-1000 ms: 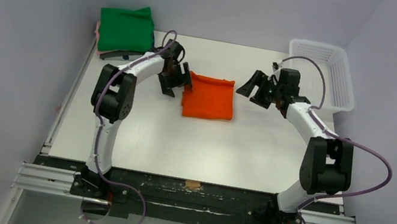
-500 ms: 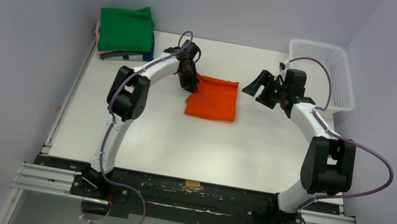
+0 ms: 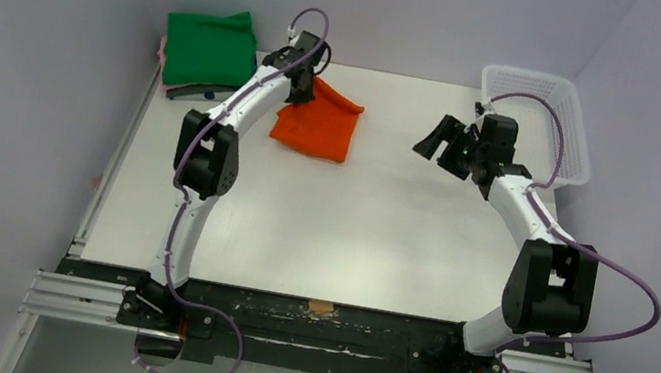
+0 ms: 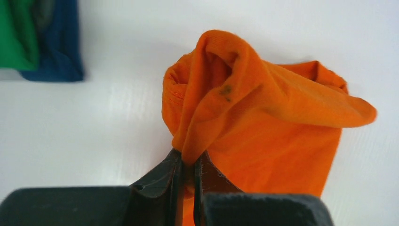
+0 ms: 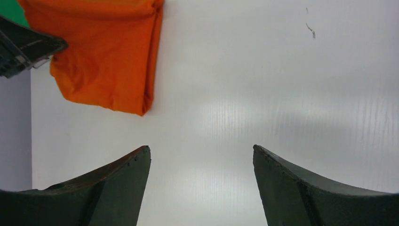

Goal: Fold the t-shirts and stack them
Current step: Put the neatly folded tshirt into the corner of the board with the left arm

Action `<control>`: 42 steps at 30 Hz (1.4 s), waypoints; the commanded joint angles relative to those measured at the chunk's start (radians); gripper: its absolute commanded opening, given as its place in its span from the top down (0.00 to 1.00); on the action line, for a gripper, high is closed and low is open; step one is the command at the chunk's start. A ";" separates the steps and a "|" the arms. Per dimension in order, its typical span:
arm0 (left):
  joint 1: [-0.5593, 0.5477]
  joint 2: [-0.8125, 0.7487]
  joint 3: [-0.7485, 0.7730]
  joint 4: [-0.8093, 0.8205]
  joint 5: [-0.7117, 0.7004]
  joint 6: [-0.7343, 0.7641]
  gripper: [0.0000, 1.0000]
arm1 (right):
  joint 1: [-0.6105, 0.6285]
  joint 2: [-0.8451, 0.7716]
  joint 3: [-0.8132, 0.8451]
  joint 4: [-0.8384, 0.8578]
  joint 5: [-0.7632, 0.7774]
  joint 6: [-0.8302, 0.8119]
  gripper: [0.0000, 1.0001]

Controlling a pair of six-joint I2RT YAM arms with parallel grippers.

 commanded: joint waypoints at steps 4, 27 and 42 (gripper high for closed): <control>0.087 -0.065 0.173 0.087 -0.144 0.168 1.00 | -0.003 -0.024 -0.011 0.007 0.067 -0.035 0.21; 0.466 -0.015 0.354 0.263 0.199 0.259 1.00 | -0.004 0.071 0.025 -0.027 0.120 -0.068 0.22; 0.592 0.067 0.362 0.321 0.194 0.292 1.00 | -0.004 0.107 0.052 -0.087 0.182 -0.082 0.22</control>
